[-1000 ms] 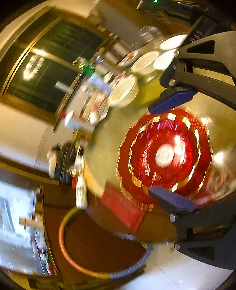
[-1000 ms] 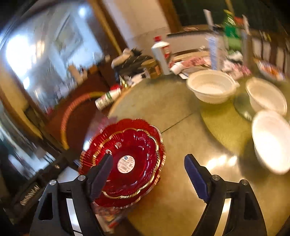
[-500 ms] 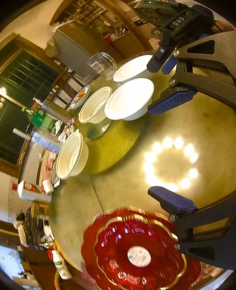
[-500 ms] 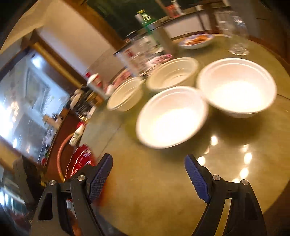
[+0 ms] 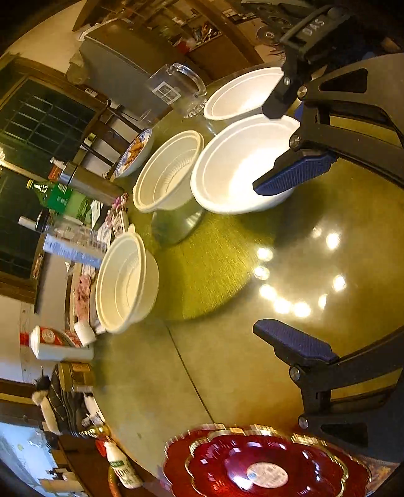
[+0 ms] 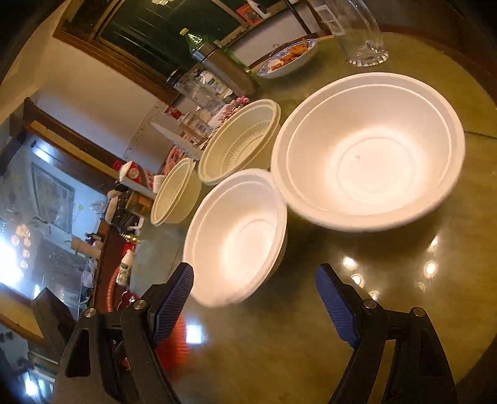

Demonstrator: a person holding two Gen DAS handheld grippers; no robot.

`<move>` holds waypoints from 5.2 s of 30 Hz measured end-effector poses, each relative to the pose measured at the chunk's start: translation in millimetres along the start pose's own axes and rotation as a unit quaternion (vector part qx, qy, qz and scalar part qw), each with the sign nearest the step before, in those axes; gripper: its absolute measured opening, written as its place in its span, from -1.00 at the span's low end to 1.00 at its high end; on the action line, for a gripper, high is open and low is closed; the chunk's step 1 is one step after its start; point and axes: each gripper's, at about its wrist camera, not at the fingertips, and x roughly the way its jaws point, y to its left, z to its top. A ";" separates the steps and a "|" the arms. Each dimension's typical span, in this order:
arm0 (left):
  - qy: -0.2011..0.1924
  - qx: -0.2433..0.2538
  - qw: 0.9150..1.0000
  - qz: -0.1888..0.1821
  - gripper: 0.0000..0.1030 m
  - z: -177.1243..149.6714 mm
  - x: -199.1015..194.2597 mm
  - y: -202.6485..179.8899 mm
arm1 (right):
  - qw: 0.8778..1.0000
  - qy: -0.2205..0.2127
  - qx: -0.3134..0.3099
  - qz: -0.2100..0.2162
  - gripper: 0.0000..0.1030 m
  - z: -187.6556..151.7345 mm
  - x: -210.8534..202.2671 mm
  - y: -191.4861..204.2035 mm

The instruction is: Organize plates and bowls

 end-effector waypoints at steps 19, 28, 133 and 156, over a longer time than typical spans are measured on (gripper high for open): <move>0.019 0.055 0.998 -0.032 -0.79 -8.7 36.4 -26.8 | 0.995 -0.058 -0.068 -0.045 -0.87 -3.2 18.7 12.3; -0.011 0.028 0.995 -0.091 -0.82 -1.9 22.8 -17.9 | 0.992 -0.091 -0.087 -0.025 -0.87 -7.4 1.1 19.9; -0.077 0.056 0.995 -0.009 -0.81 -7.1 4.6 -21.2 | 0.988 -0.096 -0.121 -0.017 -0.85 -14.7 5.1 31.5; -0.135 0.017 0.988 0.075 -0.78 -5.0 -113.7 42.9 | 0.974 -0.091 -0.196 0.059 -0.85 -48.4 -31.0 124.9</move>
